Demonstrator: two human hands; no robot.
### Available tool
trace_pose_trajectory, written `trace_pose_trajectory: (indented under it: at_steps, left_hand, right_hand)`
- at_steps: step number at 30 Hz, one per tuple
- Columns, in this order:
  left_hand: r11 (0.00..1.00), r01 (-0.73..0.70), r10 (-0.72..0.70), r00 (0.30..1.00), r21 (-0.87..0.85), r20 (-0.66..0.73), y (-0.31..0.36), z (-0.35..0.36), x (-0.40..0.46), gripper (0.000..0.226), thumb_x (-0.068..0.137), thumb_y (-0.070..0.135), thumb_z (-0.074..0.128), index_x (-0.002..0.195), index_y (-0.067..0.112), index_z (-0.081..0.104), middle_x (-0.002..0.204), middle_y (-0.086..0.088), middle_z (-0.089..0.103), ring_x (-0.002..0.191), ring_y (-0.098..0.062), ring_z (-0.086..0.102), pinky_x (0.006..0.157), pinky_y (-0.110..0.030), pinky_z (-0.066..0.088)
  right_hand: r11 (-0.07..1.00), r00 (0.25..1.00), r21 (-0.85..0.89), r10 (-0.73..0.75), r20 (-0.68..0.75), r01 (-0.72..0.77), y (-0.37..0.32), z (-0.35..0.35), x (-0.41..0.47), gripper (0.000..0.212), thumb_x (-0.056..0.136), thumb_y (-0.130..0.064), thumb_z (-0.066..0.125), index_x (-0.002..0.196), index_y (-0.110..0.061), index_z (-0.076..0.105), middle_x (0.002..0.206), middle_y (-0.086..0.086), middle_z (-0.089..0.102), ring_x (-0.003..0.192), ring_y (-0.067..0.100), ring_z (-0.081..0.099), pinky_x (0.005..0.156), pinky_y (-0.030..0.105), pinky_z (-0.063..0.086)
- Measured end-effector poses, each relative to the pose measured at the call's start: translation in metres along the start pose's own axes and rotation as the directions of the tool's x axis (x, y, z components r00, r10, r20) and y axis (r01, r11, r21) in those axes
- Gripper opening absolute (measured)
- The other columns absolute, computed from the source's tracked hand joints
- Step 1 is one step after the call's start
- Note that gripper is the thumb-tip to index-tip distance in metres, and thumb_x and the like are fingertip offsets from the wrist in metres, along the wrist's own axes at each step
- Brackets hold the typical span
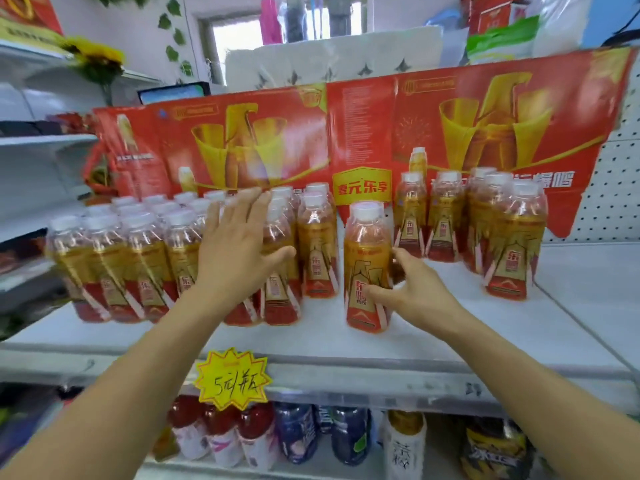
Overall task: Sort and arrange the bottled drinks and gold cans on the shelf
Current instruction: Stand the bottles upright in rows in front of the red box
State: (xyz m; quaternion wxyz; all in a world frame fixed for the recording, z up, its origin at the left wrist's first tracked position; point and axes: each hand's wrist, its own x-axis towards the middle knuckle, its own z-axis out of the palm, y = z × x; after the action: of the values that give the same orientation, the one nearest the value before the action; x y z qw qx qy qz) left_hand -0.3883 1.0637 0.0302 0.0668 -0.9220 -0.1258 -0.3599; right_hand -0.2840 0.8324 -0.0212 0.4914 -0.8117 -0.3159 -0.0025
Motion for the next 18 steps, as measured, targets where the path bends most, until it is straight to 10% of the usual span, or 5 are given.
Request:
trace_pose_trajectory:
  at_steps: [18]
  left_hand:
    - [0.992,-0.117,0.116,0.993,-0.055,-0.008,-0.026,0.008,0.000,0.079,0.080,0.058,0.065,0.145,0.026,0.033,0.150,0.003,0.039,0.140,-0.021,0.034,0.121,-0.047,0.000]
  right_hand:
    - [0.997,0.997,-0.068,-0.035,0.067,0.040,-0.028,0.063,0.030,0.047,0.089,-0.030,0.068,0.132,-0.023,0.050,0.122,-0.008,0.061,0.111,0.008,0.056,0.093,0.025,0.048]
